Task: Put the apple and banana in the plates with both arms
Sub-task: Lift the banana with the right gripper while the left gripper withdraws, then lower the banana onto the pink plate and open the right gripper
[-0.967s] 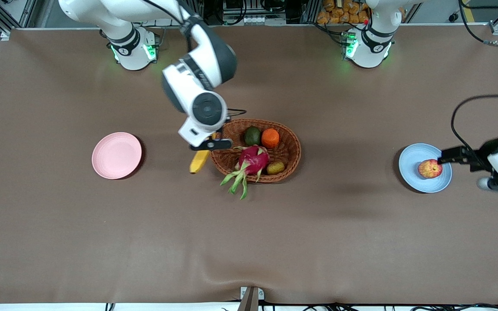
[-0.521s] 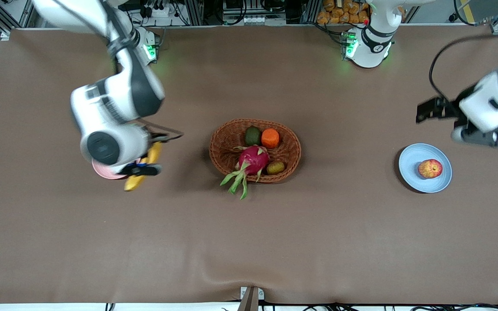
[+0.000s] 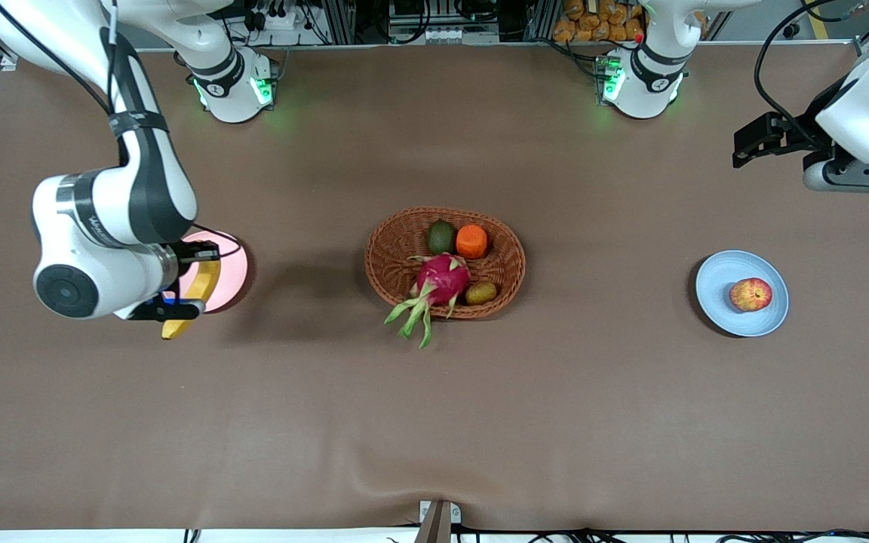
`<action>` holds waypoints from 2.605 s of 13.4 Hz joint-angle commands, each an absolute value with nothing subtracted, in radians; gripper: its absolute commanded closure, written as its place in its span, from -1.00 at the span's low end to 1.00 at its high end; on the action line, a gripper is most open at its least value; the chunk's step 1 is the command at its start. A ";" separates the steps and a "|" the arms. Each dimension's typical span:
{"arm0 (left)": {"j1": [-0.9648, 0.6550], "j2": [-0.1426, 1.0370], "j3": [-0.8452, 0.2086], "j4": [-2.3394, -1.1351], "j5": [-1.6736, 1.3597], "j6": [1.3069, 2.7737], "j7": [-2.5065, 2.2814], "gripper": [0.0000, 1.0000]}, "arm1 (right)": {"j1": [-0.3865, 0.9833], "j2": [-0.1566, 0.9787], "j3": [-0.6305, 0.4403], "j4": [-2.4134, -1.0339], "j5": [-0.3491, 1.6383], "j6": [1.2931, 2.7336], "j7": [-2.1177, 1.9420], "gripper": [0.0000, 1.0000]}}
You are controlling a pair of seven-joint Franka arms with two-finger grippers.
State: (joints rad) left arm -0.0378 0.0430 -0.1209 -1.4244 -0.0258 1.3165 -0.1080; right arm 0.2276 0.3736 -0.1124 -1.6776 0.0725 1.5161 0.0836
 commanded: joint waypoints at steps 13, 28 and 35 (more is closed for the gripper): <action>-0.026 -0.072 -0.028 -1.592 -0.018 1.486 -0.017 -1.00 | 0.095 0.179 -0.089 -2.227 0.049 1.933 -0.087 1.00; -0.018 -0.060 -0.041 -1.583 -0.015 1.473 -0.021 -1.00 | 0.121 0.218 -0.084 -2.042 0.054 1.725 -0.087 -1.00; -0.018 -0.060 -0.041 -1.583 -0.015 1.473 -0.020 -1.00 | 0.120 0.215 -0.086 -1.565 0.046 1.356 -0.089 -1.00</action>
State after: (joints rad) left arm -0.0237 -0.0592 -0.0329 -1.5913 -0.0256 1.4780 -0.0187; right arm 0.1180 0.2065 -0.0833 -1.6897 0.0586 1.4279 -0.0796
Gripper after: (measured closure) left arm 0.000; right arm 0.000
